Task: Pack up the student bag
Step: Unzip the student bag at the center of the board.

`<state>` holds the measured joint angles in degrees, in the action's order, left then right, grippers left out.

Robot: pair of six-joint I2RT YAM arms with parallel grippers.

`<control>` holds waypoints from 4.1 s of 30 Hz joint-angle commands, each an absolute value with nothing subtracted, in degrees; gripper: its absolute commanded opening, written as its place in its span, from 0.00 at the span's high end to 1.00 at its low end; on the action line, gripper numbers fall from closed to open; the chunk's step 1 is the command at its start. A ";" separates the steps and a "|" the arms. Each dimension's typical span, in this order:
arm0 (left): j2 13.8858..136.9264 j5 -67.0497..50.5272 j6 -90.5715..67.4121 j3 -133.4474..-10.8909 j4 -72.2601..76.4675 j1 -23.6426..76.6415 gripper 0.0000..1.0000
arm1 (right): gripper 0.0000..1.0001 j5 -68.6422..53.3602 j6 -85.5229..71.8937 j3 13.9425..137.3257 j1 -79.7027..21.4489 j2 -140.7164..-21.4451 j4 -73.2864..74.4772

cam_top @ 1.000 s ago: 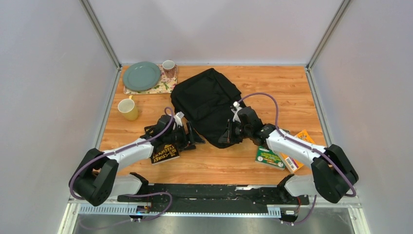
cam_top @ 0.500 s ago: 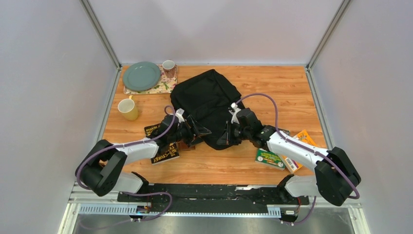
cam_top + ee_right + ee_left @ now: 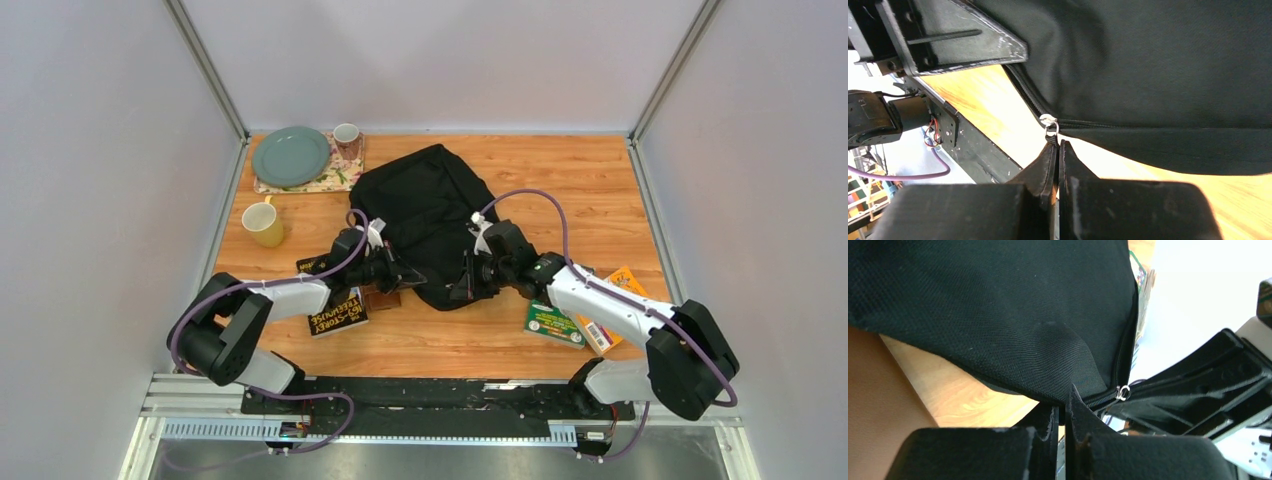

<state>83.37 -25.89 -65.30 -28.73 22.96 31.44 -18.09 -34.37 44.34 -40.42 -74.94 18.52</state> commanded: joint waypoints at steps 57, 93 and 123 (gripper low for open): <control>82.63 -44.24 -30.58 -48.08 -1.84 15.47 0.23 | 1.00 -2.92 -40.42 35.51 -35.41 -58.10 18.28; 70.04 -12.22 -73.13 -22.23 24.26 38.23 0.19 | 1.00 -1.05 -44.48 37.27 -47.90 -64.69 11.61; 71.81 -27.76 -32.61 -27.68 5.19 30.85 1.00 | 1.00 -1.59 -27.87 42.80 -27.07 -68.73 23.73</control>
<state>73.30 -23.59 -39.55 -28.42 8.73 32.60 -5.02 -32.47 39.88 -29.10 -68.20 22.17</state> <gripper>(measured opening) 0.010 0.010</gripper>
